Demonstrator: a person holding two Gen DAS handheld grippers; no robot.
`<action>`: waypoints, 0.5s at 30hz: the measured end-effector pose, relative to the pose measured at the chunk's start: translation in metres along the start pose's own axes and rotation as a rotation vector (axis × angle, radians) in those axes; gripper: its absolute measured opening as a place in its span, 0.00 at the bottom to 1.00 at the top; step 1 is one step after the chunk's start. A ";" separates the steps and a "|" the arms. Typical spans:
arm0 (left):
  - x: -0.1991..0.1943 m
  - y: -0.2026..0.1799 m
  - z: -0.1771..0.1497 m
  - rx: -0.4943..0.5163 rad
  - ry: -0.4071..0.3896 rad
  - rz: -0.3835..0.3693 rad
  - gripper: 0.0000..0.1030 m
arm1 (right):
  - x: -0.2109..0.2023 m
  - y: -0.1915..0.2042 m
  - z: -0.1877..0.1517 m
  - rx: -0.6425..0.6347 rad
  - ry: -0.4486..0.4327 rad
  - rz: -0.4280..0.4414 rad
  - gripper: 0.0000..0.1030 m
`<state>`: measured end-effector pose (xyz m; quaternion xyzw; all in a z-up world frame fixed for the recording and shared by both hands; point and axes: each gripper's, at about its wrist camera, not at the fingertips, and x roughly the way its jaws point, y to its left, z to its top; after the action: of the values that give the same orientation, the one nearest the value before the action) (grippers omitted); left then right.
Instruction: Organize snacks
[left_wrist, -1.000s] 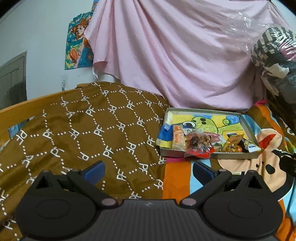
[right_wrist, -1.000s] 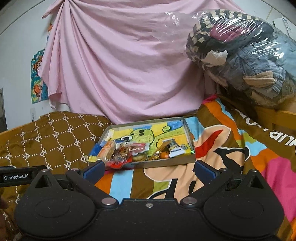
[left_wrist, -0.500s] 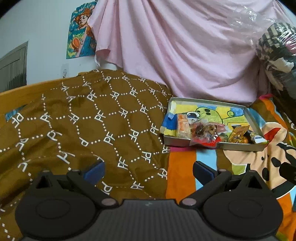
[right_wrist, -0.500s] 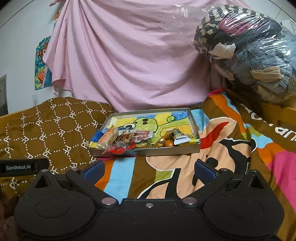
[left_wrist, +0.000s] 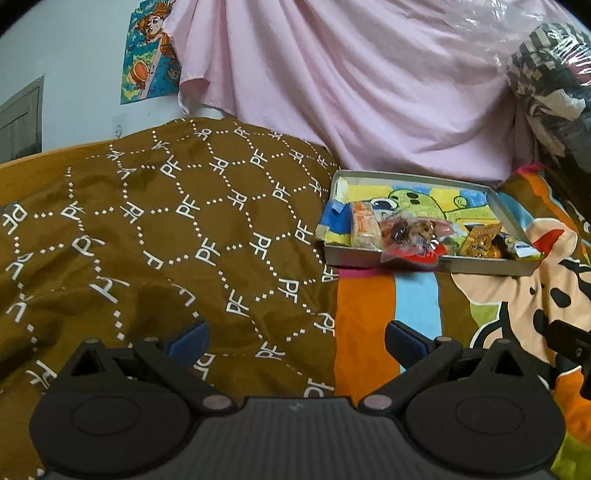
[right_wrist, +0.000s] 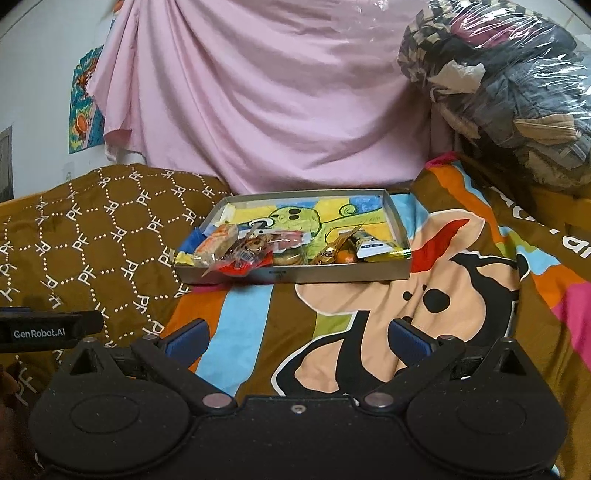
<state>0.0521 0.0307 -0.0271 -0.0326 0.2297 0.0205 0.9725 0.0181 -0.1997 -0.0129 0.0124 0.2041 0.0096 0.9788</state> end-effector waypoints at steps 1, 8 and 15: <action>0.001 0.000 -0.001 0.000 0.004 0.001 1.00 | 0.001 0.000 0.000 0.000 0.002 0.001 0.99; 0.002 -0.001 -0.003 -0.005 0.000 0.002 1.00 | 0.006 -0.001 -0.001 0.000 0.013 -0.005 0.99; 0.001 -0.002 -0.004 0.005 -0.002 0.002 1.00 | 0.007 -0.003 -0.001 0.009 0.016 -0.008 0.99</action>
<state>0.0517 0.0286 -0.0307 -0.0300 0.2289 0.0207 0.9728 0.0243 -0.2021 -0.0170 0.0157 0.2121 0.0047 0.9771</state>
